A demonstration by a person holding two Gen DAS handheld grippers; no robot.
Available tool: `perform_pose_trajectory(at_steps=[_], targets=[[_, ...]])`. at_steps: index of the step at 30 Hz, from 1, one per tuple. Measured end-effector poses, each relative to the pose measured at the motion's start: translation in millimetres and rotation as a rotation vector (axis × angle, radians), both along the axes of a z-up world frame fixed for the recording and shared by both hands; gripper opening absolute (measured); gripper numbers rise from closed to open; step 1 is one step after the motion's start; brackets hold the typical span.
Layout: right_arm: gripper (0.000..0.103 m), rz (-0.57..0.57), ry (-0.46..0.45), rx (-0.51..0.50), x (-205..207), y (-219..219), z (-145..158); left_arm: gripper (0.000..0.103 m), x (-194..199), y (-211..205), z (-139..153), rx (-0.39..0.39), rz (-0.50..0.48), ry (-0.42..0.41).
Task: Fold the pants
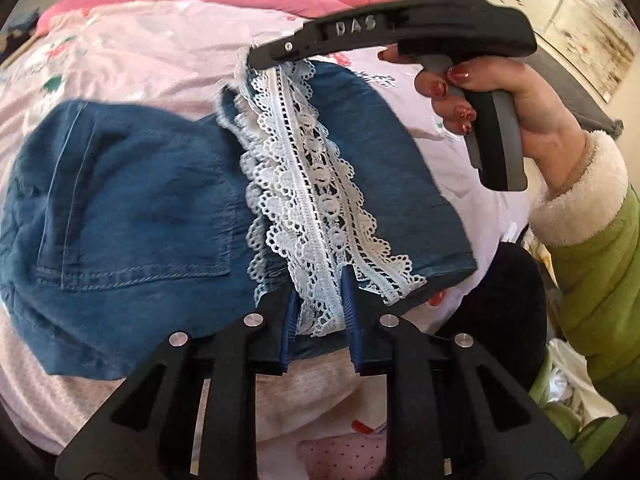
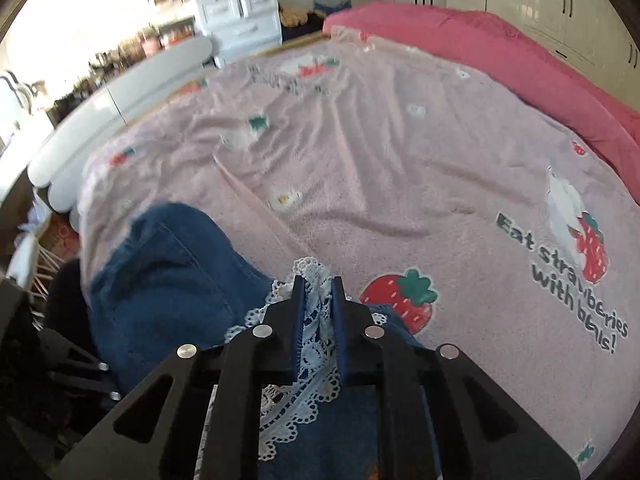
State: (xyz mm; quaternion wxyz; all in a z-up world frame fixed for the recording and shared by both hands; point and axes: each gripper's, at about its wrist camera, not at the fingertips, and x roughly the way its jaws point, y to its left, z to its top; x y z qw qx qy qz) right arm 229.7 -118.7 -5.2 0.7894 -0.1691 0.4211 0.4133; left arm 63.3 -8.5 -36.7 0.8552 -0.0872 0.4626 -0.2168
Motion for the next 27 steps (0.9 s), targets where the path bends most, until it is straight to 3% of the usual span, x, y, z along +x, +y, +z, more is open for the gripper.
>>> perform_pose_trajectory(at_steps=[3,7,12,16,22,27], targets=[[0.013,0.0,0.015,-0.046,6,9,-21,0.014,-1,2,-3,0.004,0.01,0.014],[0.022,-0.007,-0.002,-0.032,5,8,-24,0.014,0,0,-1,0.015,0.009,0.011],[0.04,-0.034,-0.021,-0.025,4,2,-15,0.016,1,-4,-3,0.026,0.011,0.014],[0.06,-0.056,-0.025,0.084,-4,-16,9,0.019,1,-10,-4,0.027,0.011,0.012],[0.061,-0.009,0.018,0.115,-21,-26,19,0.034,-4,-9,3,0.048,0.018,-0.014],[0.046,0.043,0.08,0.028,-28,-6,-7,0.041,-7,-7,7,0.064,0.032,-0.025]])
